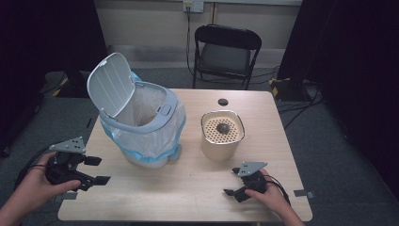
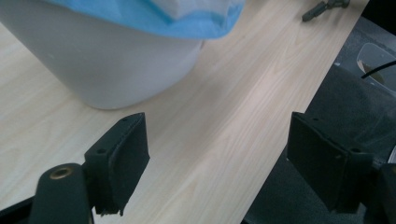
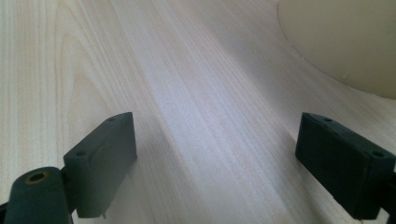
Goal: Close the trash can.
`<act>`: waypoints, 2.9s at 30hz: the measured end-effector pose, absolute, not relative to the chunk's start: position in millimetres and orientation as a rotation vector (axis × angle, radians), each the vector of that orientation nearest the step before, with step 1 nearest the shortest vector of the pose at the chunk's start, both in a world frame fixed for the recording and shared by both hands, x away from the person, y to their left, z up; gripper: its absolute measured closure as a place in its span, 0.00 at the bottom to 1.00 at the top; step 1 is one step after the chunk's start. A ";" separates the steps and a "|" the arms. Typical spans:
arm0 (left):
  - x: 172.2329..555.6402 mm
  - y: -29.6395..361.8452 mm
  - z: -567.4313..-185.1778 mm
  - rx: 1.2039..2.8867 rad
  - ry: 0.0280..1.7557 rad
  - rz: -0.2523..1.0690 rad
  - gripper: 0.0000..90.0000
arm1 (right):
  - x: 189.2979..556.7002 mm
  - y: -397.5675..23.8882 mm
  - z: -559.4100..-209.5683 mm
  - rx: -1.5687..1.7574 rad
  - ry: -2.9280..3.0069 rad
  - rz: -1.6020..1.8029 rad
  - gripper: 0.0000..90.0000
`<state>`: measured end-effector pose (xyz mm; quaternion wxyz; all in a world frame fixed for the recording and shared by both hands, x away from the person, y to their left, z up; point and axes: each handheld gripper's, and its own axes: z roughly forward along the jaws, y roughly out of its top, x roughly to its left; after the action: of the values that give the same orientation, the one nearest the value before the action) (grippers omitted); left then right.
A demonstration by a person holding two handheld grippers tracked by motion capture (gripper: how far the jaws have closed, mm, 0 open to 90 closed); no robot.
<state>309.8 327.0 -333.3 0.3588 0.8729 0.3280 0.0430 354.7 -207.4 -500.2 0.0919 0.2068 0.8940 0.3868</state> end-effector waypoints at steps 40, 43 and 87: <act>360.2 335.9 -239.8 2.214 0.908 0.230 0.22 | 354.6 -207.3 -500.3 0.617 2.650 1.150 0.13; 363.9 336.4 -235.1 2.214 0.914 0.237 0.22 | 354.6 -207.3 -500.3 0.617 2.650 1.150 0.13; 384.6 285.1 -213.8 2.218 0.789 0.299 0.18 | 354.7 -207.4 -500.2 0.616 2.652 1.149 0.13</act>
<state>384.6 285.1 -213.8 0.3750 0.8664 0.3082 0.1170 354.7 -207.4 -500.2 0.0929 0.2075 0.8935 0.3872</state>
